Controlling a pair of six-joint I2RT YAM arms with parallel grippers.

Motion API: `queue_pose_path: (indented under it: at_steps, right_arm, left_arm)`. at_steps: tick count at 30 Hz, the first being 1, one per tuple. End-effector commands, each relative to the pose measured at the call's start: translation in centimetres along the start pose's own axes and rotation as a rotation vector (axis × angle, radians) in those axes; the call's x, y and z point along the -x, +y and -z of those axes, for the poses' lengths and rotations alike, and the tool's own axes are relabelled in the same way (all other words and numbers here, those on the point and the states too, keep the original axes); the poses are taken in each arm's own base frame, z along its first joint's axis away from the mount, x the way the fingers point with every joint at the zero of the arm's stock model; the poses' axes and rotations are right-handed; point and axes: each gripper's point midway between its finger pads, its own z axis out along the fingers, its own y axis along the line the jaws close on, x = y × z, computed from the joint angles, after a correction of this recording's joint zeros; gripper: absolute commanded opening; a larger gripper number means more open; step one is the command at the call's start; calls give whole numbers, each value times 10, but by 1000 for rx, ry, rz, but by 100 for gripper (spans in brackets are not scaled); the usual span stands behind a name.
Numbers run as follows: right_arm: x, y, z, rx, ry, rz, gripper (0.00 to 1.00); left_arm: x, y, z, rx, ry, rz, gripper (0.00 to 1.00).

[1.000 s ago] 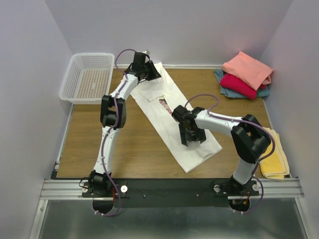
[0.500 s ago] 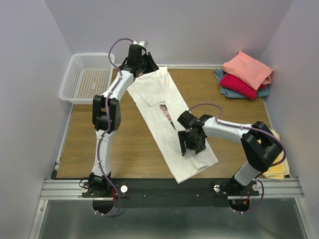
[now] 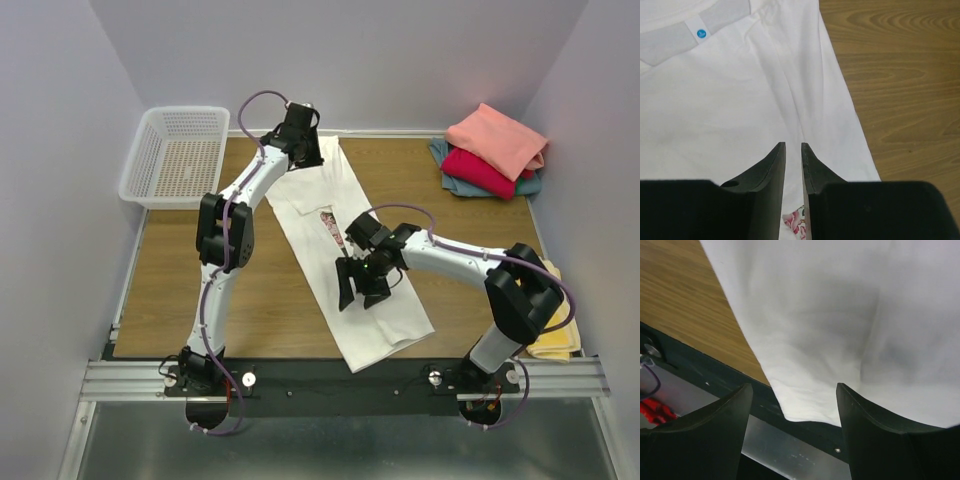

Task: Fold and stack the t-shirts
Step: Fold the tshirt

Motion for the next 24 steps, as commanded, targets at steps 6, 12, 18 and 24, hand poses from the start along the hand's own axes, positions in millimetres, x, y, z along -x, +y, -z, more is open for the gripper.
queue_pose_path:
  at_steps: [6, 12, 18, 24]
  right_arm:
    - [36, -9, 19, -152, -177, -40, 76]
    - [34, -15, 22, -176, -190, -62, 76]
    - [34, -18, 26, -195, -201, -60, 76]
    - [39, -21, 29, -218, -218, -62, 77]
  left_arm:
    - [-59, 55, 16, 388, 130, 22, 24]
    - [-86, 80, 22, 500, 146, 71, 23]
    - [-102, 92, 11, 563, 207, 73, 23]
    - [-107, 90, -9, 538, 231, 68, 24]
